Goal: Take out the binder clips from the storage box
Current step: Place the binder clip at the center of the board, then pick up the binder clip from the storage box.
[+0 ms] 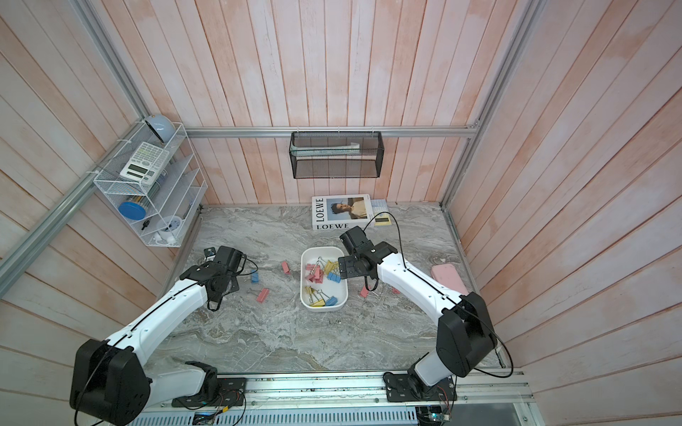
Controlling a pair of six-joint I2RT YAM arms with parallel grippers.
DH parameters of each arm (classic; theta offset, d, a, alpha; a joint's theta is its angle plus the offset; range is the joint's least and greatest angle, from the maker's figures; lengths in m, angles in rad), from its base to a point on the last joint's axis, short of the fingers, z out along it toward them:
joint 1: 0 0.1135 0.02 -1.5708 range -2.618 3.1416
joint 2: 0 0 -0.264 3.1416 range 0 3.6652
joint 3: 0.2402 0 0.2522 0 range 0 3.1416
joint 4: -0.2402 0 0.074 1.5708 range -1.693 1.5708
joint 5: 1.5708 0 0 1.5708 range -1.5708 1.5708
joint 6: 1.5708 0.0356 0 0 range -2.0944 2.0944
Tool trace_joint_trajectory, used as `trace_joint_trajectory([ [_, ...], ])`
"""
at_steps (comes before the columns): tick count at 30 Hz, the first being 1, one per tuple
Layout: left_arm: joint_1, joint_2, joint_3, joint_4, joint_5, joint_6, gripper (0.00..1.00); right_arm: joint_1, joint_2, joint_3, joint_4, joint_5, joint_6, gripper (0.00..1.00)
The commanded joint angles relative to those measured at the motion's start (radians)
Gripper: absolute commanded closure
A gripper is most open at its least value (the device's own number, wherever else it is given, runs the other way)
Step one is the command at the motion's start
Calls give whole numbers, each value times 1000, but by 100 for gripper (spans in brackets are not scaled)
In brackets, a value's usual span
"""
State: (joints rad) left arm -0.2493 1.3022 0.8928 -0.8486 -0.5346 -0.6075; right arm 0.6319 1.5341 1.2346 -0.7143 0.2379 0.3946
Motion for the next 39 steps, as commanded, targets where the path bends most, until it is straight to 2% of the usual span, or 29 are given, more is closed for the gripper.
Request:
trace_joint_trajectory([
  [1,28,70,3,-50,-39,-71,100,11,17,41,1,-55,-19,2],
  [6,37,174,3,-42,-54,-89,100,40,31,52,34,-156,-46,2],
  [11,37,245,0,-19,-36,-97,100,120,92,86,45,-203,-75,2],
  [14,37,253,-3,-1,-5,-96,80,162,131,94,72,-258,-81,2],
  [16,36,243,-2,-4,5,-102,74,183,159,96,89,-282,-78,2],
  [18,36,220,1,-10,19,-104,63,196,189,100,97,-302,-68,3],
  [19,38,205,3,-15,27,-105,54,199,210,104,99,-317,-65,5],
  [22,36,150,13,-26,56,-110,46,209,261,121,96,-329,-69,12],
  [31,36,-10,53,-45,134,-106,38,210,365,149,124,-359,-90,38],
  [37,37,-62,51,-50,164,-103,36,210,407,188,126,-336,-110,41],
  [39,37,-70,47,-46,175,-101,35,208,420,198,127,-330,-122,46],
])
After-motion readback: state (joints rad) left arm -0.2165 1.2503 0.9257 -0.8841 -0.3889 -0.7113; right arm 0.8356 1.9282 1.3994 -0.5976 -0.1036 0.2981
